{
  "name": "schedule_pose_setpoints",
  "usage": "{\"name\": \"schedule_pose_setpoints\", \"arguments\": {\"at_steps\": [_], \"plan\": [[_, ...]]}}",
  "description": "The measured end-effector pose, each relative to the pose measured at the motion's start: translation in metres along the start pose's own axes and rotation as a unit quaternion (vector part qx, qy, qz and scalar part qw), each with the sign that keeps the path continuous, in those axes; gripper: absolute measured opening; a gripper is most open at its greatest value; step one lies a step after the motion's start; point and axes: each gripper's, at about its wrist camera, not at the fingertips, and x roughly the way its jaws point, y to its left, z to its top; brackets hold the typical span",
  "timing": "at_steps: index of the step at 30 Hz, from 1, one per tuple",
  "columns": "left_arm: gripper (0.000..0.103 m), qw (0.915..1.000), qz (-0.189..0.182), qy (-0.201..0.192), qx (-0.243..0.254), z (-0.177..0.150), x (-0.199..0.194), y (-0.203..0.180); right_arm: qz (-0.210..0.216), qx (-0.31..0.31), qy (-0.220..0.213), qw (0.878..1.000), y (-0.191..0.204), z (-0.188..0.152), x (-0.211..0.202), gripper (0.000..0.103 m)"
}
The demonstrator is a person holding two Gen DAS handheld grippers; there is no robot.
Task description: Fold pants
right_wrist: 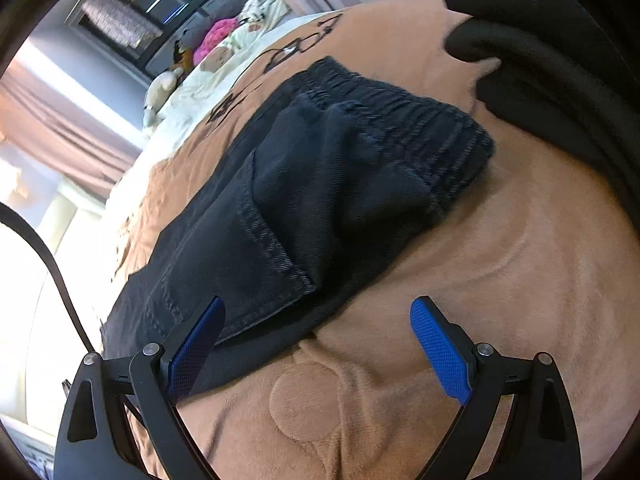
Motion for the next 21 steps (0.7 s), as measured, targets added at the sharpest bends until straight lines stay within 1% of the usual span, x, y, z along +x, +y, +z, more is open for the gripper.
{"name": "schedule_pose_setpoints", "arguments": {"at_steps": [3,4,5,6,7,11,14,15,16,17,18,19,21], "plan": [[0.049,1.0,0.004,-0.003,0.0,0.002,0.006,0.0,0.013,0.021,-0.012,1.0,-0.007,-0.003,-0.002,0.094],[0.043,1.0,0.007,-0.007,-0.001,0.003,0.007,0.001,0.016,0.027,-0.016,0.999,-0.01,-0.003,-0.001,0.094],[0.039,0.9998,0.017,-0.01,0.0,0.005,0.009,0.001,0.017,0.03,-0.019,0.999,-0.012,-0.003,0.0,0.094],[0.033,0.9996,0.027,-0.013,0.002,0.007,0.012,-0.001,0.018,0.033,-0.022,0.999,-0.013,-0.003,0.001,0.094],[0.032,0.9994,0.031,-0.016,0.002,0.009,0.013,-0.001,0.02,0.037,-0.026,0.999,-0.015,-0.003,0.002,0.094],[0.032,0.9993,0.026,-0.023,-0.009,0.015,0.015,0.001,0.027,0.047,-0.039,0.998,-0.017,-0.003,0.009,0.094],[0.032,0.9989,0.038,-0.028,-0.004,0.018,0.017,-0.004,0.02,0.041,-0.045,0.998,-0.015,-0.004,0.016,0.088],[0.029,0.9986,0.043,-0.03,-0.002,0.019,0.017,-0.005,0.02,0.041,-0.047,0.998,-0.014,-0.005,0.017,0.086],[0.015,0.9979,0.055,-0.034,0.003,0.02,0.017,-0.007,0.02,0.042,-0.048,0.998,-0.014,-0.005,0.019,0.081],[0.012,0.9963,0.072,-0.044,0.013,0.021,0.016,-0.01,0.021,0.043,-0.051,0.998,-0.014,-0.004,0.019,0.069],[0.009,0.9956,0.076,-0.05,0.02,0.02,0.014,-0.012,0.021,0.044,-0.052,0.997,-0.015,-0.002,0.02,0.059],[0.006,0.9948,0.081,-0.056,0.026,0.02,0.013,-0.015,0.018,0.047,-0.051,0.997,-0.017,-0.001,0.02,0.04],[0.005,0.993,0.088,-0.071,0.035,0.021,0.006,-0.024,0.031,0.054,-0.053,0.997,-0.019,-0.002,0.018,0.035]]}}
